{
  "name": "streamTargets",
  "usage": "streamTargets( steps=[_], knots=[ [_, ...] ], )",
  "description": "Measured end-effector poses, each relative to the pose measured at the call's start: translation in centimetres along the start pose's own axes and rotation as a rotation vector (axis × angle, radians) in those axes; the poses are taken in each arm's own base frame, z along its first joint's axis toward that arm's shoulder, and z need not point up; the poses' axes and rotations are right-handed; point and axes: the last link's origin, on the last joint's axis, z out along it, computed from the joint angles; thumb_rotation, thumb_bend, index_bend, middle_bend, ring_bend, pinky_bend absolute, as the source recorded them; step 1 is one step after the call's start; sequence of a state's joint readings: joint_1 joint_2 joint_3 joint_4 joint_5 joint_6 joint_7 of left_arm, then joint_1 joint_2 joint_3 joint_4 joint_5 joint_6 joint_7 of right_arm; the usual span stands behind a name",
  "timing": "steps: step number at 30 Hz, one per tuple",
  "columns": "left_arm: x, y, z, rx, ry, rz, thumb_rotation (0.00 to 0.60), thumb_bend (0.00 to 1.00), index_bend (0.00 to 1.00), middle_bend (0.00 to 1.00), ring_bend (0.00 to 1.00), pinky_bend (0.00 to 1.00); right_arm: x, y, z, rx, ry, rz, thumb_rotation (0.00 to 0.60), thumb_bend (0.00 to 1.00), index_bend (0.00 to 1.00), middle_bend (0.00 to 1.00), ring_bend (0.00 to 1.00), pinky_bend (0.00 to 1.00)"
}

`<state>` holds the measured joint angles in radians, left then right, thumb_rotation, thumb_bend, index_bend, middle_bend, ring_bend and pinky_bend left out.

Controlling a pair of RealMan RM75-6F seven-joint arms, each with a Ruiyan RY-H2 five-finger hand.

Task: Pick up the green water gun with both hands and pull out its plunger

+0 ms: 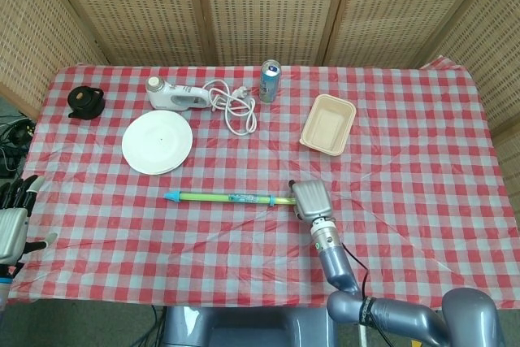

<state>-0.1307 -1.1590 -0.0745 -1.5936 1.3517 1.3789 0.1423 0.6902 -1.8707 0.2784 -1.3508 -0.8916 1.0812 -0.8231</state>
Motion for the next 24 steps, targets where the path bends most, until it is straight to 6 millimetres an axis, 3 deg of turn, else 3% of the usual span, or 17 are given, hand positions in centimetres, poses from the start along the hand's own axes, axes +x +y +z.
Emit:
streamTargets(
  steps=[10, 18, 24],
  knots=[
    [-0.14, 0.11, 0.06, -0.003, -0.003, 0.006, 0.6, 0.14, 0.0, 0.0, 0.0, 0.0, -0.69, 0.5, 0.38, -0.011, -0.015, -0.002, 0.6, 0.52, 0.51, 1.0, 1.0, 0.69],
    [-0.24, 0.03, 0.17, 0.002, -0.004, 0.007, 0.6, 0.14, 0.0, 0.0, 0.0, 0.0, -0.91, 0.7, 0.55, -0.01, -0.01, 0.01, 0.6, 0.53, 0.75, 1.0, 1.0, 0.69],
    [-0.46, 0.16, 0.25, 0.001, -0.008, 0.015, 0.6, 0.15, 0.0, 0.0, 0.0, 0.0, -0.67, 0.72, 0.5, 0.006, 0.01, 0.033, 0.6, 0.54, 0.79, 1.0, 1.0, 0.69]
  ],
)
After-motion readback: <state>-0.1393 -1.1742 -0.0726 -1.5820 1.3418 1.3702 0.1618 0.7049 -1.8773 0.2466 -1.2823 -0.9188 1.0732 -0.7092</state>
